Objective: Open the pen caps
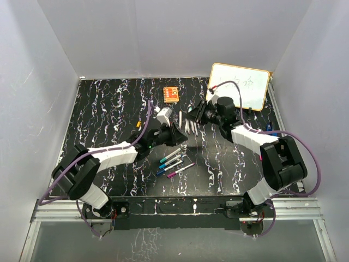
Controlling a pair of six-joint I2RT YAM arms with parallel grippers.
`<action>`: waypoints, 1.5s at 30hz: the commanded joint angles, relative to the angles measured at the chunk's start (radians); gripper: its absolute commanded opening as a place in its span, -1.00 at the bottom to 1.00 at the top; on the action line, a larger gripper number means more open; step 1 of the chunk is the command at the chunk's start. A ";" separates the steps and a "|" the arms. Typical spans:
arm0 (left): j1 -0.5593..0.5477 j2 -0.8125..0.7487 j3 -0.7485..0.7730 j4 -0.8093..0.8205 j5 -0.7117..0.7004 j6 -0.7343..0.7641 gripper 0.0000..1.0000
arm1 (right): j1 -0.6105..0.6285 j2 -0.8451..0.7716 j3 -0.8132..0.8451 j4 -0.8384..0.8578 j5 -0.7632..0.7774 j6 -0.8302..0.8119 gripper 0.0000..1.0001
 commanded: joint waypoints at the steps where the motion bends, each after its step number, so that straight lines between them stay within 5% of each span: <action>1: -0.031 -0.073 -0.087 -0.166 0.139 0.002 -1.00 | -0.073 0.011 0.119 0.262 0.252 -0.050 -1.00; 11: -0.031 -0.131 -0.066 -0.277 0.050 0.025 -1.00 | -0.075 0.009 0.118 0.277 0.245 -0.042 -1.00; 23: 0.074 0.092 0.403 -0.783 -0.302 0.320 -1.00 | -0.081 -0.059 0.201 -0.258 0.282 -0.293 -1.00; 31: 0.157 0.273 0.562 -0.888 -0.365 0.427 -1.00 | -0.081 -0.052 0.238 -0.449 0.309 -0.385 -1.00; 45: 0.204 0.403 0.618 -0.880 -0.431 0.473 -1.00 | -0.081 -0.024 0.221 -0.476 0.300 -0.392 -1.00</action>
